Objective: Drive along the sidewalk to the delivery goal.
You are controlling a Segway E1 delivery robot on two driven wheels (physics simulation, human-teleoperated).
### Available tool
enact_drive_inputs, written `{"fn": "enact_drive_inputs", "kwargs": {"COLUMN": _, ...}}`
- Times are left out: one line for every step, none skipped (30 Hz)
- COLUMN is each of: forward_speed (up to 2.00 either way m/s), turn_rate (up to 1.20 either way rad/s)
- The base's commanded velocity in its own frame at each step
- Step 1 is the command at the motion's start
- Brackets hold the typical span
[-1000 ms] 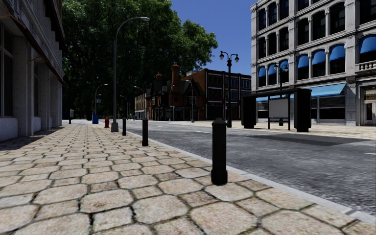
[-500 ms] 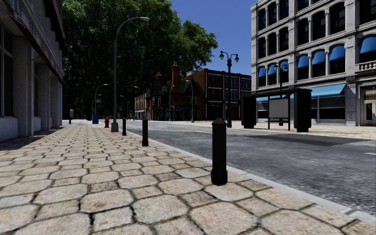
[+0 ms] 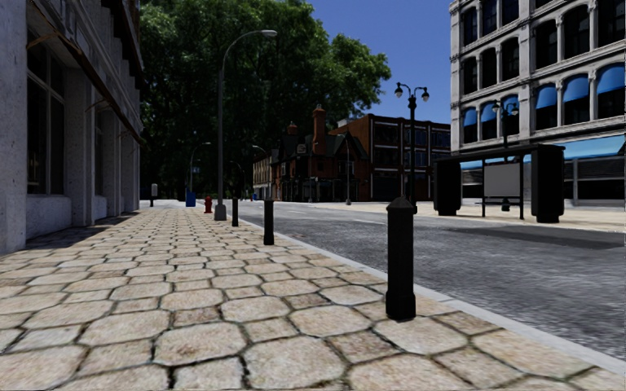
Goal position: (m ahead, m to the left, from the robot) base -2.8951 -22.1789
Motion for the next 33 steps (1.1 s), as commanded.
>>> {"fn": "enact_drive_inputs", "kwargs": {"forward_speed": 1.48, "turn_rate": 0.61}}
{"fn": "enact_drive_inputs", "kwargs": {"forward_speed": 1.48, "turn_rate": 0.62}}
{"fn": "enact_drive_inputs", "kwargs": {"forward_speed": 1.48, "turn_rate": 0.62}}
{"fn": "enact_drive_inputs", "kwargs": {"forward_speed": 1.48, "turn_rate": 0.62}}
{"fn": "enact_drive_inputs", "kwargs": {"forward_speed": 1.48, "turn_rate": 0.64}}
{"fn": "enact_drive_inputs", "kwargs": {"forward_speed": 1.48, "turn_rate": 0.66}}
{"fn": "enact_drive_inputs", "kwargs": {"forward_speed": 1.48, "turn_rate": 0.67}}
{"fn": "enact_drive_inputs", "kwargs": {"forward_speed": 1.48, "turn_rate": 0.67}}
{"fn": "enact_drive_inputs", "kwargs": {"forward_speed": 1.48, "turn_rate": 0.68}}
{"fn": "enact_drive_inputs", "kwargs": {"forward_speed": 1.48, "turn_rate": 0.69}}
{"fn": "enact_drive_inputs", "kwargs": {"forward_speed": 1.48, "turn_rate": 0.69}}
{"fn": "enact_drive_inputs", "kwargs": {"forward_speed": 1.48, "turn_rate": 0.73}}
{"fn": "enact_drive_inputs", "kwargs": {"forward_speed": 1.48, "turn_rate": 0.74}}
{"fn": "enact_drive_inputs", "kwargs": {"forward_speed": 1.48, "turn_rate": 0.76}}
{"fn": "enact_drive_inputs", "kwargs": {"forward_speed": 1.48, "turn_rate": 0.76}}
{"fn": "enact_drive_inputs", "kwargs": {"forward_speed": 1.48, "turn_rate": 0.79}}
{"fn": "enact_drive_inputs", "kwargs": {"forward_speed": 1.48, "turn_rate": 0.82}}
{"fn": "enact_drive_inputs", "kwargs": {"forward_speed": 1.48, "turn_rate": 0.82}}
{"fn": "enact_drive_inputs", "kwargs": {"forward_speed": 1.48, "turn_rate": 0.82}}
{"fn": "enact_drive_inputs", "kwargs": {"forward_speed": 1.48, "turn_rate": 0.82}}
{"fn": "enact_drive_inputs", "kwargs": {"forward_speed": 1.48, "turn_rate": 0.82}}
{"fn": "enact_drive_inputs", "kwargs": {"forward_speed": 1.48, "turn_rate": 0.82}}
{"fn": "enact_drive_inputs", "kwargs": {"forward_speed": 1.48, "turn_rate": 0.83}}
{"fn": "enact_drive_inputs", "kwargs": {"forward_speed": 1.48, "turn_rate": 0.83}}
{"fn": "enact_drive_inputs", "kwargs": {"forward_speed": 1.48, "turn_rate": 0.83}}
{"fn": "enact_drive_inputs", "kwargs": {"forward_speed": 1.48, "turn_rate": 0.83}}
{"fn": "enact_drive_inputs", "kwargs": {"forward_speed": 1.48, "turn_rate": 0.86}}
{"fn": "enact_drive_inputs", "kwargs": {"forward_speed": 1.48, "turn_rate": 0.93}}
{"fn": "enact_drive_inputs", "kwargs": {"forward_speed": 1.48, "turn_rate": 0.93}}
{"fn": "enact_drive_inputs", "kwargs": {"forward_speed": 1.48, "turn_rate": 0.95}}
{"fn": "enact_drive_inputs", "kwargs": {"forward_speed": 1.48, "turn_rate": 0.96}}
{"fn": "enact_drive_inputs", "kwargs": {"forward_speed": 1.48, "turn_rate": 0.96}}
{"fn": "enact_drive_inputs", "kwargs": {"forward_speed": 1.48, "turn_rate": 0.96}}
